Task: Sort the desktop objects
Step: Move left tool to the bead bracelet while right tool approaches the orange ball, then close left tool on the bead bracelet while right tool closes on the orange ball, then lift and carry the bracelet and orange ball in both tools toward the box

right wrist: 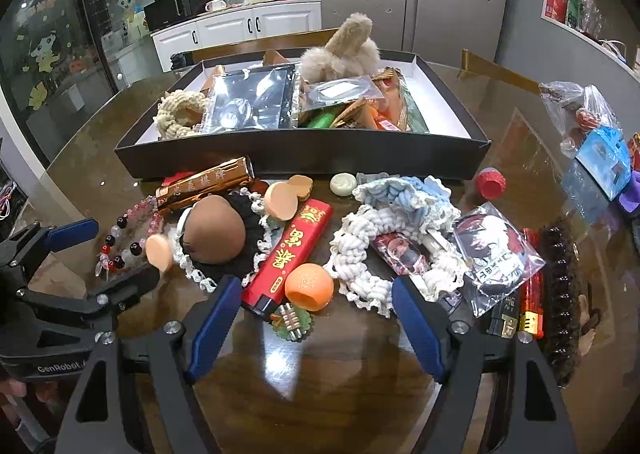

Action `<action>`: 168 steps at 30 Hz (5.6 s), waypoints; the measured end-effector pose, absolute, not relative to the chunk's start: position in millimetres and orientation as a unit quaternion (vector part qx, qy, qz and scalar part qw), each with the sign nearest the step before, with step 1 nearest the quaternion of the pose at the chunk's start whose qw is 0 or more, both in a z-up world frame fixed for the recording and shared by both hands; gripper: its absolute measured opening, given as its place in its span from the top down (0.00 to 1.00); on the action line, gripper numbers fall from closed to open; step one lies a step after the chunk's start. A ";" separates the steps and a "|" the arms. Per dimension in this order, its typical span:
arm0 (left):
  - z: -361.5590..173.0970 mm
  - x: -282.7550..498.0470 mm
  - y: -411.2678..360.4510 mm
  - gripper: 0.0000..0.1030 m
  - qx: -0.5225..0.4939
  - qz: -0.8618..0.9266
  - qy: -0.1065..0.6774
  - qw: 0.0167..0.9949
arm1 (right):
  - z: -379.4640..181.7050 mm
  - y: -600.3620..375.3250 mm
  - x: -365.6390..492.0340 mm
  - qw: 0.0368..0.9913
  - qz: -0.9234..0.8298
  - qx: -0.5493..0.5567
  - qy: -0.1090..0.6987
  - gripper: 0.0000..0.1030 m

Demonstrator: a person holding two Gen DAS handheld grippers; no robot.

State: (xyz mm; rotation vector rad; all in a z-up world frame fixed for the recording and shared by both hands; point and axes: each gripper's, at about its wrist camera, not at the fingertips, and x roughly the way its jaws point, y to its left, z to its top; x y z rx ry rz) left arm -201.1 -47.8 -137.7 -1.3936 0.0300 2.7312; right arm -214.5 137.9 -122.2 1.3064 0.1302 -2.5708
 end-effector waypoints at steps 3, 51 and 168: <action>-134.9 -199.9 -53.5 0.42 -0.447 0.894 0.005 0.029 | -120.4 138.5 -213.8 0.128 -0.885 0.446 0.042 0.41; -115.8 -172.4 -48.6 1.00 -0.425 0.903 -0.013 0.065 | -116.9 156.7 -141.8 0.169 -0.881 0.439 0.049 0.64; -131.2 -167.9 -52.8 0.93 -0.443 0.891 -0.051 0.085 | -125.6 155.2 -131.7 0.193 -0.876 0.434 0.085 0.64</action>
